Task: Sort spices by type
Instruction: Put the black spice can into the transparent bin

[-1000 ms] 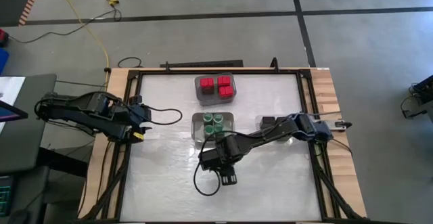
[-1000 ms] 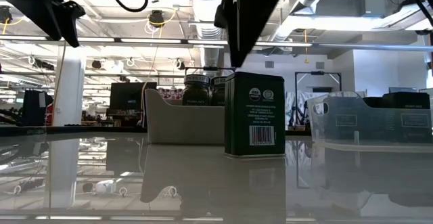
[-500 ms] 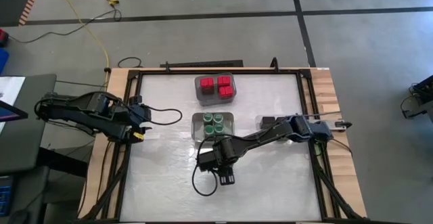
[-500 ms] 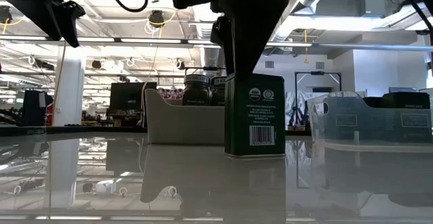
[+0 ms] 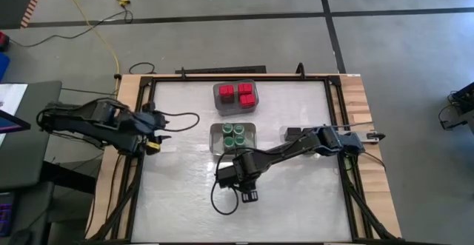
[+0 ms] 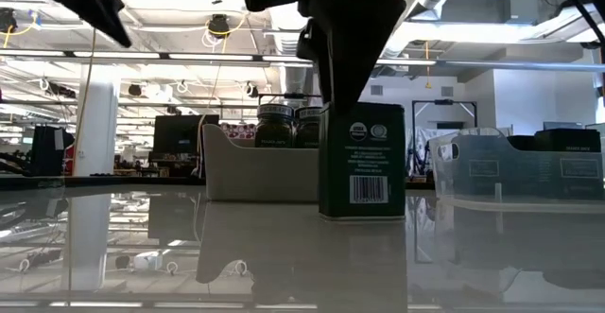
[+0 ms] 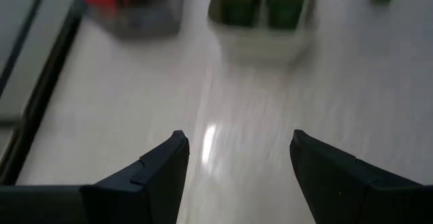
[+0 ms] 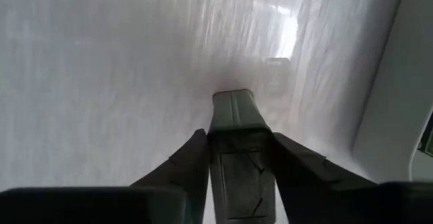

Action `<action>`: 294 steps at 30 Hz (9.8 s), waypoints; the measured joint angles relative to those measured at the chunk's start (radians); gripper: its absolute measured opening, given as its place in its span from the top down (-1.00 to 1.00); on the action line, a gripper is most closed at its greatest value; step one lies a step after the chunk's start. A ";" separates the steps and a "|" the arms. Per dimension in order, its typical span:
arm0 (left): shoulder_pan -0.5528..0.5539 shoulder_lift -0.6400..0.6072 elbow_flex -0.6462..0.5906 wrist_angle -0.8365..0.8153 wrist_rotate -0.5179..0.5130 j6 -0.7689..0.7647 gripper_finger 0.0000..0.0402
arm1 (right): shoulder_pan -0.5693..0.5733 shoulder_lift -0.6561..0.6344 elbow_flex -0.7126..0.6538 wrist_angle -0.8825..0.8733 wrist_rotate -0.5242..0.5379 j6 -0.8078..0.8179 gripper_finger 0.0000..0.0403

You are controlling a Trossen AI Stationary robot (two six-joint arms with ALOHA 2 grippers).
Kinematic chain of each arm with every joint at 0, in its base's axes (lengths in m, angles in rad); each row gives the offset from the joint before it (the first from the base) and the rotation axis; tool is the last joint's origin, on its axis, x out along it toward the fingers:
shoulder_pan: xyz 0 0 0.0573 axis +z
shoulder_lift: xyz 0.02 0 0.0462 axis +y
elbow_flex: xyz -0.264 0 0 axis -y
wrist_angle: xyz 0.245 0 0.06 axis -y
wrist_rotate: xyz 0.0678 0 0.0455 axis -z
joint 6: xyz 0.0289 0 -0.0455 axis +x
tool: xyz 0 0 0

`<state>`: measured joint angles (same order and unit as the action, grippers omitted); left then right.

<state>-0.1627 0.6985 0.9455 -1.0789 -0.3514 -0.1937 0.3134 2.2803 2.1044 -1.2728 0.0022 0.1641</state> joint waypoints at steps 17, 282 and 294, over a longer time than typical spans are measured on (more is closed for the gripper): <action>-0.008 -0.504 -0.452 0.580 0.088 0.166 -0.23 | 0.019 -0.001 0.000 0.026 -0.005 0.075 0.53; -0.008 -0.681 -0.919 1.114 0.274 0.189 -0.23 | -0.024 -0.134 -0.676 -0.168 -1.190 0.731 -0.74; -0.008 -0.681 -0.920 1.114 0.274 0.190 -0.23 | -0.087 -0.207 -0.474 -0.298 -0.842 0.853 -0.96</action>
<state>-0.1703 0.0177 0.0259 0.0351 -0.0772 -0.0042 0.2268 2.0731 1.6306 -1.5703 -0.8394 1.0171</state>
